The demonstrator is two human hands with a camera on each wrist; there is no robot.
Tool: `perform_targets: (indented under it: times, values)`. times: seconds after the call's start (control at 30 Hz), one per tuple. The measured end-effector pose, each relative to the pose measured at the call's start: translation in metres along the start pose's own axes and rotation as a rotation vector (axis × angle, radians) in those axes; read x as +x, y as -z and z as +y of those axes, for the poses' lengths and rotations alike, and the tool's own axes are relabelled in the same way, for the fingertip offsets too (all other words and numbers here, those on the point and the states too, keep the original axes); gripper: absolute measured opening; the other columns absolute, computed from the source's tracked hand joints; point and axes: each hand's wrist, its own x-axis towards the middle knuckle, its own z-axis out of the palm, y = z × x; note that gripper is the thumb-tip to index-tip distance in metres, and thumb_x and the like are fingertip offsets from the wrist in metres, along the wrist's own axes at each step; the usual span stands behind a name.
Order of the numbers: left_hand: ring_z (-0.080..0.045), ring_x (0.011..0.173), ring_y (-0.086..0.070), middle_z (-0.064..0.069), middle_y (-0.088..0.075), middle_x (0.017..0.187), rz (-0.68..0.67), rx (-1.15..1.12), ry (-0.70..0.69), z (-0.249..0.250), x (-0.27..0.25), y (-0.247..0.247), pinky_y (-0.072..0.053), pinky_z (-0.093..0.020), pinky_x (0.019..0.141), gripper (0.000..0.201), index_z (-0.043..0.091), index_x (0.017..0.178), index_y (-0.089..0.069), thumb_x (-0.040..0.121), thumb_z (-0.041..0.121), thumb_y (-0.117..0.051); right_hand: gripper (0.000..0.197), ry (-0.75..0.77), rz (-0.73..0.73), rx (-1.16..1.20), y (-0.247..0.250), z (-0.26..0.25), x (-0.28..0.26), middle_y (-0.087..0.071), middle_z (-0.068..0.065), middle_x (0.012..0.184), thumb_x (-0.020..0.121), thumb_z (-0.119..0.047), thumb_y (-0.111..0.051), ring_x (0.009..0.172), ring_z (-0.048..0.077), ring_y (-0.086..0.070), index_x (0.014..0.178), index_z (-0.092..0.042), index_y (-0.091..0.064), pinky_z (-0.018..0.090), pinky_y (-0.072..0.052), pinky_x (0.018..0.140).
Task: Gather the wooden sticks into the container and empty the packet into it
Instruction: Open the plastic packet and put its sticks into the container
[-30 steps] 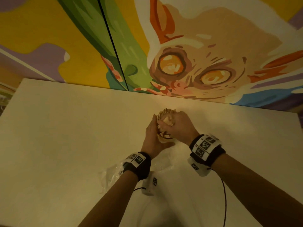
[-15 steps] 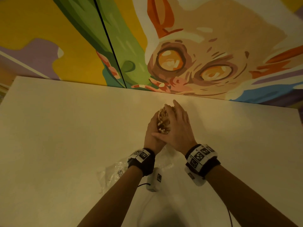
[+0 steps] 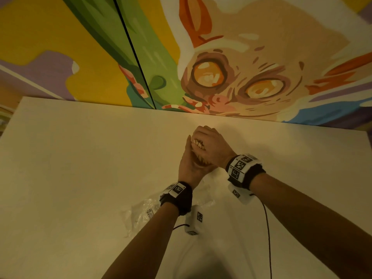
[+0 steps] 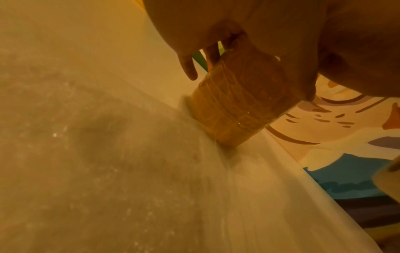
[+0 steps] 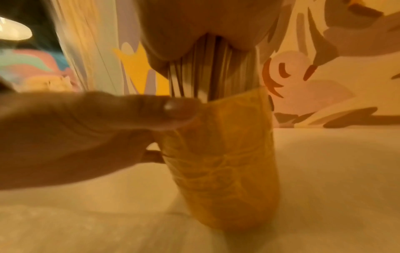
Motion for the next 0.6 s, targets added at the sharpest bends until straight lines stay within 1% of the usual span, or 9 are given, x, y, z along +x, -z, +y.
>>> perform_targets:
  times: [0.07, 0.13, 0.2, 0.27, 0.3, 0.37, 0.43, 0.53, 0.6]
  values:
    - [-0.01, 0.128, -0.049, 0.007, -0.043, 0.148, -0.004, 0.009, 0.009, -0.001, 0.001, 0.0, -0.047, -0.038, 0.104, 0.124, 0.031, 0.153, -0.007, 0.06, 0.042, -0.088, 0.012, 0.0, 0.015, 0.127, 0.004, 0.001, -0.002, -0.059, 0.002, 0.095, 0.089, -0.021, -0.056, 0.086, 0.018, -0.052, 0.091, -0.01, -0.06, 0.036, -0.044, 0.078]
    - [-0.009, 0.127, -0.049, 0.007, -0.042, 0.148, 0.002, 0.026, 0.013, -0.002, 0.002, 0.0, -0.047, -0.036, 0.104, 0.124, 0.032, 0.153, -0.005, 0.061, 0.038, -0.089, 0.017, 0.016, -0.014, 0.135, 0.012, 0.007, -0.002, -0.059, 0.001, 0.098, 0.09, -0.024, -0.051, 0.089, 0.018, -0.053, 0.094, -0.011, -0.061, 0.04, -0.045, 0.081]
    - [-0.01, 0.127, -0.05, 0.007, -0.043, 0.147, 0.005, 0.033, 0.013, -0.002, 0.002, -0.001, -0.047, -0.035, 0.104, 0.123, 0.034, 0.152, -0.006, 0.061, 0.038, -0.089, 0.023, 0.091, -0.084, -0.102, 0.015, 0.011, -0.003, -0.058, 0.002, 0.111, 0.091, -0.028, -0.049, 0.102, 0.019, -0.051, 0.104, -0.015, -0.064, 0.043, -0.042, 0.094]
    - [-0.009, 0.126, -0.051, 0.007, -0.044, 0.146, 0.01, 0.04, 0.001, -0.002, 0.002, -0.001, -0.047, -0.032, 0.103, 0.122, 0.034, 0.151, -0.009, 0.06, 0.038, -0.09, 0.03, 0.128, -0.116, -0.273, 0.017, 0.014, -0.005, -0.052, 0.004, 0.129, 0.094, -0.031, -0.048, 0.121, 0.022, -0.044, 0.118, -0.02, -0.063, 0.046, -0.03, 0.112]
    - [-0.007, 0.126, -0.05, 0.008, -0.044, 0.147, 0.009, 0.035, -0.009, 0.0, 0.003, -0.001, -0.047, -0.03, 0.103, 0.121, 0.034, 0.151, -0.009, 0.061, 0.038, -0.09, 0.034, 0.106, -0.124, -0.293, 0.018, 0.014, -0.005, -0.047, 0.004, 0.137, 0.095, -0.032, -0.047, 0.129, 0.023, -0.04, 0.124, -0.022, -0.06, 0.046, -0.024, 0.117]
    - [-0.002, 0.127, -0.049, 0.012, -0.042, 0.147, 0.003, 0.0, -0.033, -0.001, 0.003, -0.001, -0.047, -0.028, 0.103, 0.119, 0.034, 0.151, -0.012, 0.061, 0.036, -0.09, 0.042, 0.054, -0.172, -0.311, 0.017, 0.01, -0.006, -0.04, 0.004, 0.148, 0.1, -0.035, -0.04, 0.137, 0.023, -0.034, 0.139, -0.023, -0.049, 0.047, -0.019, 0.12]
    - [0.001, 0.127, -0.047, 0.016, -0.04, 0.147, -0.004, 0.003, -0.069, -0.001, 0.003, -0.002, -0.047, -0.031, 0.104, 0.113, 0.032, 0.15, -0.018, 0.062, 0.037, -0.089, 0.051, -0.002, -0.198, -0.318, 0.014, 0.005, -0.011, -0.031, 0.005, 0.156, 0.102, -0.042, -0.033, 0.142, 0.024, -0.029, 0.149, -0.023, -0.035, 0.048, -0.019, 0.12]
    - [-0.004, 0.133, -0.042, 0.017, -0.035, 0.149, -0.006, 0.069, -0.135, 0.001, 0.009, -0.001, -0.046, -0.037, 0.106, 0.109, 0.033, 0.147, -0.023, 0.06, 0.038, -0.089, 0.063, -0.043, -0.241, -0.389, 0.007, -0.002, -0.015, -0.027, 0.008, 0.158, 0.099, -0.056, -0.028, 0.145, 0.03, -0.026, 0.152, -0.022, -0.026, 0.053, -0.022, 0.118]
    - [-0.005, 0.137, -0.037, 0.019, -0.029, 0.152, -0.025, 0.135, -0.151, 0.001, 0.011, -0.001, -0.044, -0.041, 0.107, 0.114, 0.037, 0.149, -0.019, 0.059, 0.04, -0.089, 0.066, -0.069, -0.27, -0.425, 0.007, -0.003, -0.014, -0.028, 0.01, 0.158, 0.097, -0.059, -0.024, 0.144, 0.033, -0.027, 0.152, -0.023, -0.024, 0.055, -0.022, 0.117]
